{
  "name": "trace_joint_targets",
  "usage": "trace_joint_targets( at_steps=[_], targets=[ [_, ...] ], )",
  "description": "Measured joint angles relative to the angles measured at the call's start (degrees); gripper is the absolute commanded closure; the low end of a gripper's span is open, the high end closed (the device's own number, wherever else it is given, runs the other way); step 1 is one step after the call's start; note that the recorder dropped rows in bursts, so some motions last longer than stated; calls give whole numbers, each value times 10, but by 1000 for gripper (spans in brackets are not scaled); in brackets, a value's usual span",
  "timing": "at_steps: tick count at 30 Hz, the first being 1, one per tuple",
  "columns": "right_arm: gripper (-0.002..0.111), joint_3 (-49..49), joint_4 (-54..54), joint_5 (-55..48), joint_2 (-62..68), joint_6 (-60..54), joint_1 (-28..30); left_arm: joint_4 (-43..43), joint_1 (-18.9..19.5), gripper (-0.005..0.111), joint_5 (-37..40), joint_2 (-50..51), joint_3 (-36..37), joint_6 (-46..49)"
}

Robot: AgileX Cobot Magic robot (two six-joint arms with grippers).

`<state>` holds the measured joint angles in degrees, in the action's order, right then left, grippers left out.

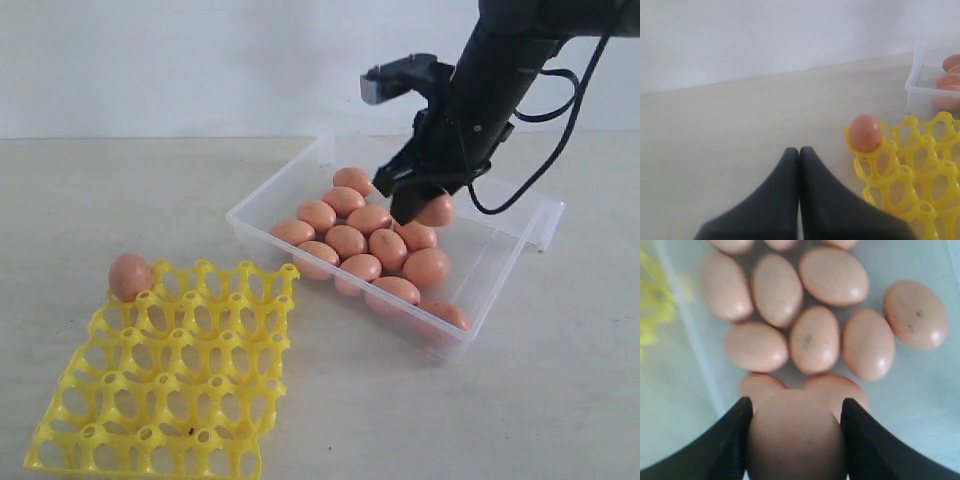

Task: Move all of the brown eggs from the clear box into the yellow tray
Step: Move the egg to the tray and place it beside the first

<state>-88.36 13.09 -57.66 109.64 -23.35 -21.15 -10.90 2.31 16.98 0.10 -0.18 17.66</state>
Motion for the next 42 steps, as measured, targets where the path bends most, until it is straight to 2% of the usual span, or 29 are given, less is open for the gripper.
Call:
trace_joint_targets(
  at_steps=[3, 6, 11, 16, 20, 22, 25, 32, 35, 38, 42],
  targets=[
    [109, 35, 99, 50, -44, -6, -8, 0, 0, 111, 0, 0, 0, 0],
    [109, 102, 151, 162, -103, -17, -39, 0, 0, 111, 0, 0, 0, 0],
    [109, 232, 173, 374, -194, -41, -154, 0, 0, 111, 0, 0, 0, 0],
    [109, 328, 176, 673, -212, -46, -286, 0, 0, 111, 0, 0, 0, 0],
    [109, 345, 177, 866, -174, 34, -335, 0, 0, 111, 0, 0, 0, 0],
    [109, 336, 168, 905, -150, 121, -337, 0, 0, 111, 0, 0, 0, 0],
    [109, 313, 83, 910, -103, 271, -326, 0, 0, 111, 0, 0, 0, 0],
    [109, 234, -337, 900, 3, 689, -267, 0, 0, 111, 0, 0, 0, 0],
    [109, 203, -478, 910, 42, 834, -240, 0, 0, 111, 0, 0, 0, 0],
    [109, 180, -550, 936, 72, 921, -216, 0, 0, 111, 0, 0, 0, 0],
    [109, 169, -577, 953, 93, 954, -208, 0, 0, 111, 0, 0, 0, 0]
  ],
)
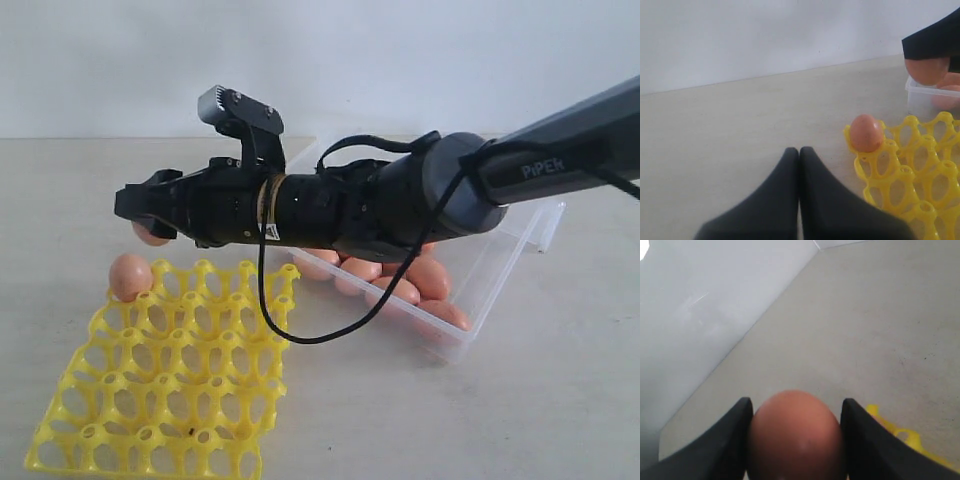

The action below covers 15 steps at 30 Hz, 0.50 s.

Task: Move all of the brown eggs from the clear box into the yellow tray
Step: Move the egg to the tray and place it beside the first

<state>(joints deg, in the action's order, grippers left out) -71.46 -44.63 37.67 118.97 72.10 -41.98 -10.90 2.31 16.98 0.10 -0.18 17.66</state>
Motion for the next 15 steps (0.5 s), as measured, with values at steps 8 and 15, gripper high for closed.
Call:
trace_joint_targets(
  at_steps=[8, 15],
  targets=[
    [109, -4, -19, -44, 30, -14, -6, 0, 0, 111, 0, 0, 0, 0],
    [109, -4, -19, -58, 36, -69, -9, 0, 0, 111, 0, 0, 0, 0]
  ],
)
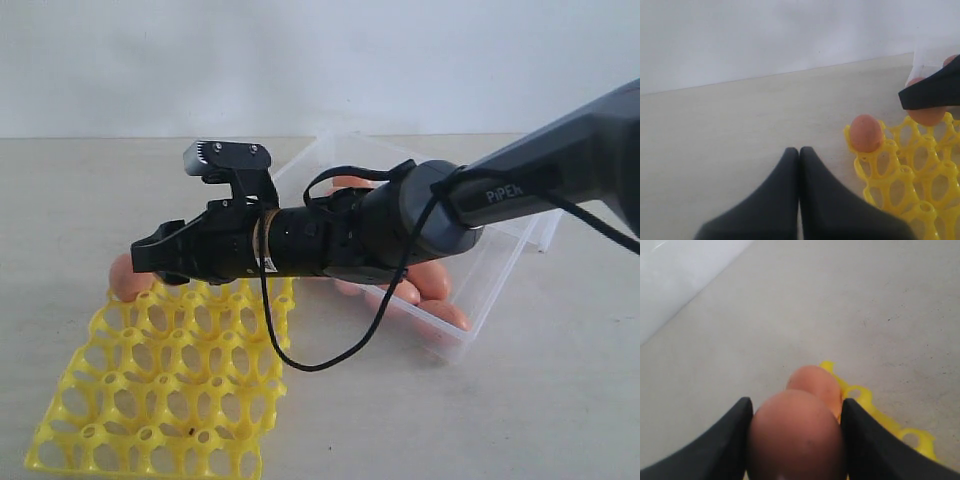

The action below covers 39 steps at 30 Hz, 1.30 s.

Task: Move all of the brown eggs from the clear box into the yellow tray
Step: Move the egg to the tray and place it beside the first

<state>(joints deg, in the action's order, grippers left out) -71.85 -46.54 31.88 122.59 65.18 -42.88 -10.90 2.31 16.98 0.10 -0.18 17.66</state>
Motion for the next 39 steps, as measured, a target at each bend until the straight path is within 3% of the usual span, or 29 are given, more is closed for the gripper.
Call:
trace_joint_targets(
  at_steps=[12, 29, 33, 39],
  targets=[
    [109, -79, 10, -12, 46, -31, 0, 0, 0, 111, 0, 0, 0, 0],
    [107, -85, -25, -58, 65, -24, -11, 0, 0, 111, 0, 0, 0, 0],
    [92, -85, -25, -68, 67, -24, -11, 0, 0, 111, 0, 0, 0, 0],
    [58, -85, -25, -70, 69, -24, -11, 0, 0, 111, 0, 0, 0, 0]
  ],
)
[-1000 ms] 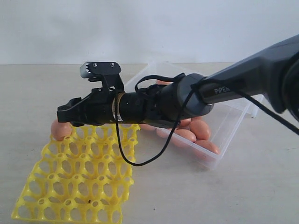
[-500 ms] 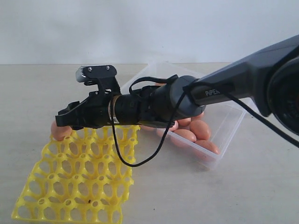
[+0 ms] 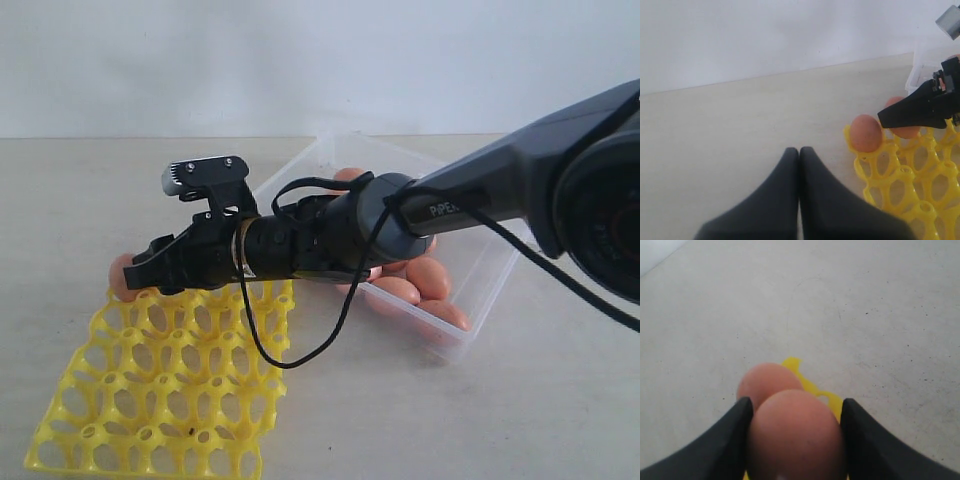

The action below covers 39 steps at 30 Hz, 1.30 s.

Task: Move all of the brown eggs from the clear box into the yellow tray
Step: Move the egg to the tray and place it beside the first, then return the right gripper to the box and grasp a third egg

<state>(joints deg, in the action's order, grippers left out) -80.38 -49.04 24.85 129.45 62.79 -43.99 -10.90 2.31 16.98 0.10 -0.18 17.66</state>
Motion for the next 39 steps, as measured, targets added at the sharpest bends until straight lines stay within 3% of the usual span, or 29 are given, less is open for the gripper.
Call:
trace_joint_targets(
  at_steps=[4, 21, 22, 25, 27, 29, 32, 34, 36, 39],
  targets=[
    [50, 0, 0, -1, 1, 0, 0, 0, 0, 111, 0, 0, 0, 0],
    [50, 0, -1, -2, -21, 0, 0, 0, 0, 111, 0, 0, 0, 0],
    [53, 0, -3, -4, -32, 0, 0, 0, 0, 111, 0, 0, 0, 0],
    [76, 0, -23, -4, -76, 0, 0, 0, 0, 111, 0, 0, 0, 0],
    [108, 0, -59, -4, -110, 0, 0, 0, 0, 111, 0, 0, 0, 0],
    [109, 0, -154, -34, -159, 44, 0, 0, 0, 111, 0, 0, 0, 0],
    [109, 8, -422, -106, -236, 265, 0, 0, 0, 111, 0, 0, 0, 0],
    [109, 36, -482, -109, -281, 320, 4, 0, 0, 111, 0, 0, 0, 0],
    [109, 75, -499, -140, -314, 296, 6, 0, 0, 111, 0, 0, 0, 0],
    [109, 139, -509, -287, -351, 163, 5, 0, 0, 111, 0, 0, 0, 0]
  ],
)
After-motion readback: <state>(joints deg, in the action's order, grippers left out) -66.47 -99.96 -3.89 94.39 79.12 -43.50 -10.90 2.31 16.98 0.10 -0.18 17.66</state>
